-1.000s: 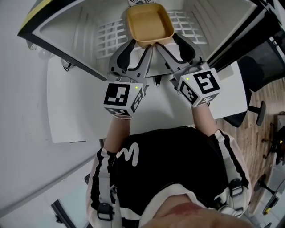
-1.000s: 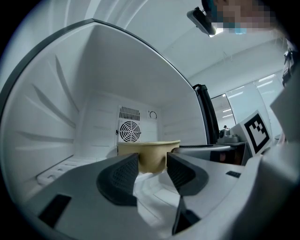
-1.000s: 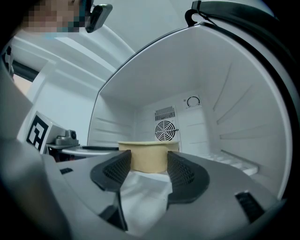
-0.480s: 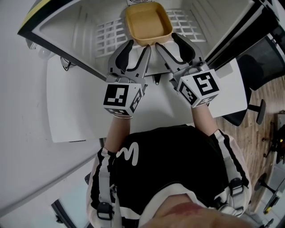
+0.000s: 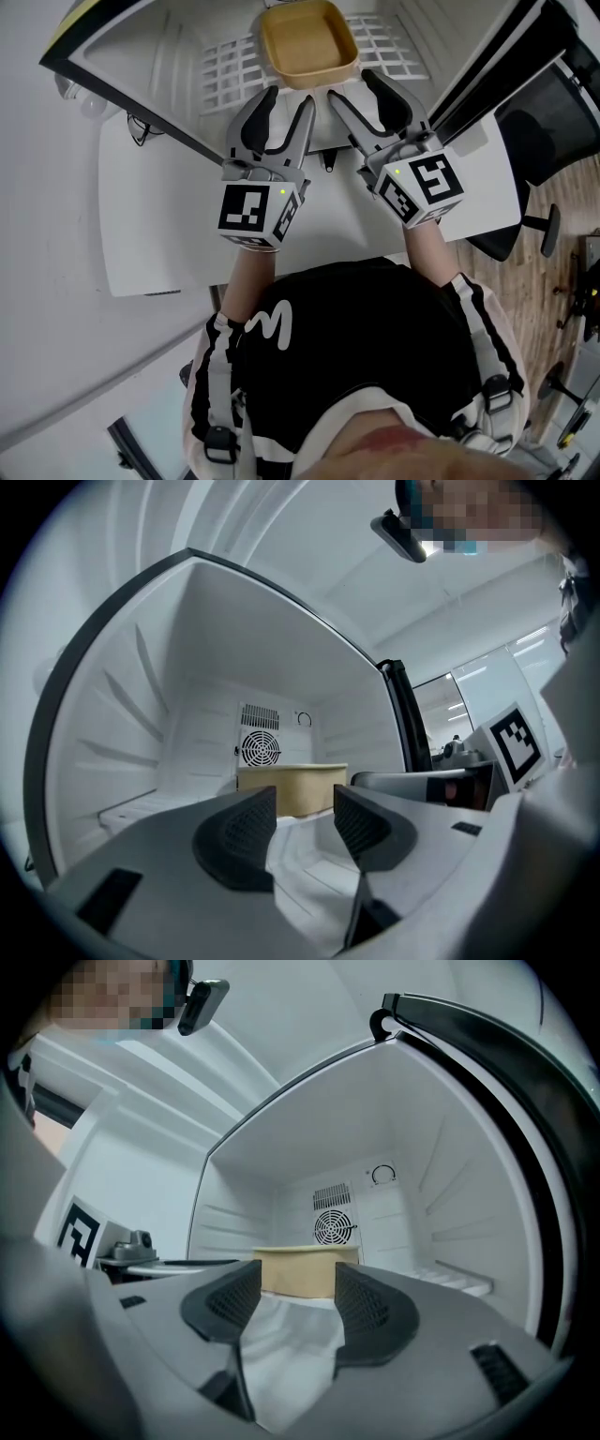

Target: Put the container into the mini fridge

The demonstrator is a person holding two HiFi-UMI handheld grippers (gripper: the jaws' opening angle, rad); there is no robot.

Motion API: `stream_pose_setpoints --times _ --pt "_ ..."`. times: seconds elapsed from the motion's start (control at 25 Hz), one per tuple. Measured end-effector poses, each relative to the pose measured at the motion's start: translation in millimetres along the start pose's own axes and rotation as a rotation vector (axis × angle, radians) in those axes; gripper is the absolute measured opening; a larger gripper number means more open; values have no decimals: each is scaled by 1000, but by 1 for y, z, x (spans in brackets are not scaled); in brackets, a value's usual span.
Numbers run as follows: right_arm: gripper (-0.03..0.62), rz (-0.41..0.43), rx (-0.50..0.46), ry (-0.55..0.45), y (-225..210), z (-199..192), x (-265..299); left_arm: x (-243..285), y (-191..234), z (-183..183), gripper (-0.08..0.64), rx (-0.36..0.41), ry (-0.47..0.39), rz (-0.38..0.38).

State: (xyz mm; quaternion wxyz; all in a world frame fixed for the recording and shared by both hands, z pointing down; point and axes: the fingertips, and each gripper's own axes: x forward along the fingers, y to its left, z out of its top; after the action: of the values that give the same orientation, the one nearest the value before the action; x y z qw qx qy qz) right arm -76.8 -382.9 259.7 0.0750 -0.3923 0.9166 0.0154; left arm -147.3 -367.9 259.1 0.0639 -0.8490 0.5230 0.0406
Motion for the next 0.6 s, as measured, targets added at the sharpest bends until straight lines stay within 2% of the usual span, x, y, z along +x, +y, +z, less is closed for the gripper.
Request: stream_pose_setpoints --times 0.6 --pt "253 16 5 -6 23 -3 -22 -25 -15 -4 193 9 1 -32"
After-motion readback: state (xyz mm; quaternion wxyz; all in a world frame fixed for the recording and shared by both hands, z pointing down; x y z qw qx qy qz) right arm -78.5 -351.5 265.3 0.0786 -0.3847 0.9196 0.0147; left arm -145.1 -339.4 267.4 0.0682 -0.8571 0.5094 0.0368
